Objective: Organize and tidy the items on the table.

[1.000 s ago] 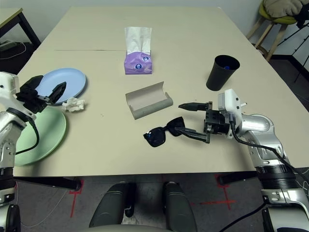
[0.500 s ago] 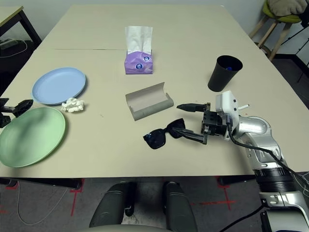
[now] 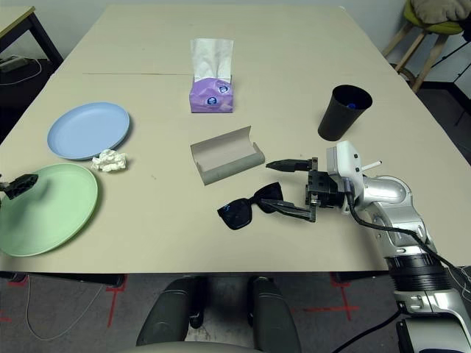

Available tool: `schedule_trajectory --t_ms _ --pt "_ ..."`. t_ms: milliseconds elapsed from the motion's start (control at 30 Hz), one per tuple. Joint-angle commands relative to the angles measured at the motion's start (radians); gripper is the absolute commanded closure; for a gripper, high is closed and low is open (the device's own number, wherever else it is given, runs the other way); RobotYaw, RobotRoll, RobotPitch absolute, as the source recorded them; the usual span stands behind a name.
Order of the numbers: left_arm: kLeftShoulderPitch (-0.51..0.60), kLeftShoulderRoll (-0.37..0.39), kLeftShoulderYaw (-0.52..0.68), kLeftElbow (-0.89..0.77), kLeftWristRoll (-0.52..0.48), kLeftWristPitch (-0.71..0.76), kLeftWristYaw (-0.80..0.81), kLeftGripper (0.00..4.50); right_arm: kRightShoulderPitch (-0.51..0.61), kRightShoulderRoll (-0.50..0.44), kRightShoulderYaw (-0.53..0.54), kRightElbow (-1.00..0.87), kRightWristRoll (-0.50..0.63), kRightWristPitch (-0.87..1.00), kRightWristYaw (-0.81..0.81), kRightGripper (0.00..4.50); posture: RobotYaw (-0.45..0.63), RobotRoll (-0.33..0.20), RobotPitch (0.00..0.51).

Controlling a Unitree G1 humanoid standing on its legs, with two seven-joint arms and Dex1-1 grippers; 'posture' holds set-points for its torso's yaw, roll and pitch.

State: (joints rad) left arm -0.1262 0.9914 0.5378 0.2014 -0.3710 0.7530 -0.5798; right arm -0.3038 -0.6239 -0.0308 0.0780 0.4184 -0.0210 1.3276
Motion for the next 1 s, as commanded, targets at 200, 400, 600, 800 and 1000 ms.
schedule_trajectory --t_ms 200,400,600,800,1000 --pt "0.03 0.019 -0.008 0.003 0.008 0.057 -0.035 0.0 0.014 0.017 0.023 -0.053 0.005 0.016 -0.032 0.06 0.1 0.0 0.144" --pt "0.018 0.002 0.01 0.023 -0.024 0.121 -0.046 0.0 0.019 0.014 0.025 -0.073 0.008 0.026 -0.048 0.06 0.09 0.0 0.143" --pt "-0.02 -0.027 0.054 0.085 -0.04 0.144 0.005 0.0 0.02 0.019 0.023 -0.096 0.012 0.045 -0.076 0.06 0.09 0.0 0.143" --pt "-0.025 -0.024 0.052 0.11 -0.024 0.124 0.02 0.39 0.023 0.018 0.025 -0.109 0.011 0.05 -0.088 0.0 0.08 0.0 0.144" --pt "-0.007 -0.013 0.044 0.143 -0.019 0.116 0.004 2.47 0.019 0.021 0.02 -0.113 0.016 0.055 -0.103 0.0 0.08 0.0 0.143"
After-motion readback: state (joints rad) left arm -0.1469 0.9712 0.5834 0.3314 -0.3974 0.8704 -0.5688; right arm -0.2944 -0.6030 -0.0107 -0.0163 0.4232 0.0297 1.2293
